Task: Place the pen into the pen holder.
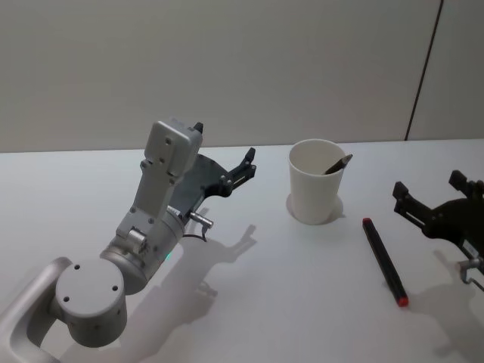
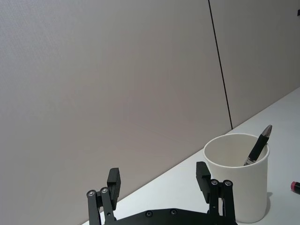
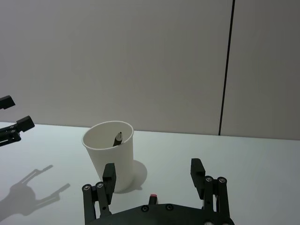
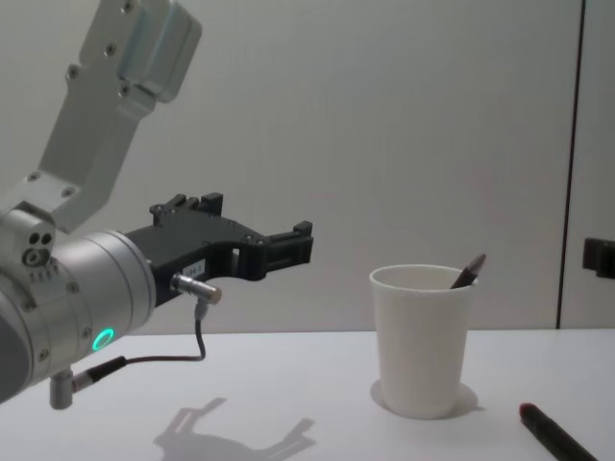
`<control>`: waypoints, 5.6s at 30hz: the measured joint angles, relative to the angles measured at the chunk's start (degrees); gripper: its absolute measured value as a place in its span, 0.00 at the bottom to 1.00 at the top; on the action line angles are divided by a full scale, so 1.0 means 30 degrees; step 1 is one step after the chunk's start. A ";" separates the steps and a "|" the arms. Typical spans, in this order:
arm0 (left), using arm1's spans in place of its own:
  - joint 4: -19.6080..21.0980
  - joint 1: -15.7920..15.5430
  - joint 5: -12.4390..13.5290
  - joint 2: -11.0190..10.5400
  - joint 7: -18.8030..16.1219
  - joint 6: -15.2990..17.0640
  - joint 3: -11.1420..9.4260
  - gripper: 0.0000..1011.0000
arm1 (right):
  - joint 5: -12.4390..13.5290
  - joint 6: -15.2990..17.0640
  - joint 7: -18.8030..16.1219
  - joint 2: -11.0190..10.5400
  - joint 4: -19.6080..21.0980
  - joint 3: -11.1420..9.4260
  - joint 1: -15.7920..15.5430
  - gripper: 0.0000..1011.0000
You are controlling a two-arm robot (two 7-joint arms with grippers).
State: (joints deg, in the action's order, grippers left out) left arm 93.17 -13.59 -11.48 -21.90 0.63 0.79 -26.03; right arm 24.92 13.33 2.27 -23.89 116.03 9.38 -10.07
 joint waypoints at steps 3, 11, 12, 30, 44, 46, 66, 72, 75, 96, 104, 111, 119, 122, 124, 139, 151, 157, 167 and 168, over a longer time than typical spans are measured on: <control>-0.0001 0.0001 0.0000 0.0000 0.0000 0.0001 0.0000 0.99 | 0.0102 0.0711 0.0282 -0.0041 0.0334 -0.0051 -0.0149 0.99; 0.0000 0.0000 0.0000 0.0000 -0.0001 0.0001 0.0000 0.99 | 0.0189 0.2323 0.0796 -0.0081 0.0843 -0.0108 -0.0342 0.99; 0.0000 0.0001 0.0000 -0.0001 0.0000 0.0001 0.0000 0.99 | 0.0189 0.2621 0.0885 -0.0082 0.0898 -0.0112 -0.0355 0.99; 0.0000 0.0001 0.0000 0.0001 0.0000 0.0001 0.0000 0.99 | -0.0590 0.5923 0.1203 0.0398 0.0464 0.0256 0.0110 0.99; 0.0000 0.0000 0.0000 0.0000 0.0000 0.0001 0.0000 0.99 | -0.1679 0.7468 0.1224 0.1297 -0.0485 0.0787 0.0841 0.99; 0.0000 0.0000 0.0000 0.0001 -0.0001 0.0001 0.0000 0.99 | -0.1848 0.7705 0.1242 0.1446 -0.0606 0.0856 0.0965 0.99; 0.0000 0.0000 0.0000 0.0001 -0.0001 0.0001 0.0000 0.99 | -0.3312 0.9191 0.1494 0.3061 -0.1885 0.1415 0.2318 0.99; 0.0000 0.0000 0.0001 0.0001 -0.0001 0.0002 0.0001 0.99 | -0.3740 0.9488 0.1533 0.3548 -0.2338 0.1532 0.2777 0.99; 0.0000 0.0000 0.0000 0.0001 -0.0001 0.0001 0.0001 0.99 | -0.3926 0.9637 0.1554 0.3786 -0.2561 0.1581 0.2984 0.99; 0.0000 -0.0001 0.0000 0.0001 -0.0002 0.0001 0.0000 0.99 | -0.4443 1.1354 0.1816 0.5219 -0.3728 0.1574 0.4269 0.99; 0.0000 -0.0001 0.0000 0.0001 -0.0002 0.0001 0.0001 0.99 | -0.4621 1.1896 0.1635 0.5613 -0.4179 0.1504 0.4649 0.99; 0.0000 -0.0001 0.0000 0.0001 -0.0001 0.0001 0.0000 0.99 | -0.4701 1.2157 0.1565 0.5854 -0.4378 0.1450 0.4724 0.99; 0.0001 0.0000 0.0001 0.0000 -0.0001 0.0001 0.0000 0.99 | -0.4775 1.2267 0.1563 0.6061 -0.4519 0.1376 0.4652 0.99; 0.0000 -0.0001 0.0001 0.0001 -0.0001 0.0001 0.0000 0.99 | -0.4802 1.2263 0.1586 0.6145 -0.4553 0.1337 0.4605 0.99; 0.0001 -0.0001 0.0000 0.0001 -0.0002 0.0001 0.0001 0.99 | -0.4818 1.2258 0.1611 0.6208 -0.4576 0.1302 0.4569 0.99; 0.0000 -0.0001 0.0000 0.0001 -0.0002 0.0001 0.0000 0.99 | -0.4877 1.2236 0.1760 0.6462 -0.4632 0.1148 0.4426 0.96; 0.0001 -0.0001 0.0001 0.0000 0.0000 0.0001 0.0000 0.99 | -0.4910 1.2228 0.1813 0.6530 -0.4671 0.1101 0.4368 0.90; 0.0001 -0.0001 0.0000 0.0001 -0.0001 0.0001 0.0000 0.99 | -0.4926 1.2221 0.1816 0.6546 -0.4683 0.1081 0.4354 0.86; 0.0000 0.0000 0.0001 0.0000 -0.0002 0.0001 0.0001 0.99 | -0.4757 1.2083 0.1845 0.6662 -0.4687 0.0888 0.4296 0.80; 0.0000 -0.0001 0.0000 0.0000 -0.0002 0.0000 0.0001 0.99 | -0.4721 1.2065 0.1879 0.6686 -0.4683 0.0856 0.4288 0.80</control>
State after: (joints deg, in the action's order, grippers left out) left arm 93.17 -13.59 -11.48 -21.89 0.62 0.79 -26.02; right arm 10.76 49.53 7.91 -3.84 101.98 11.95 2.79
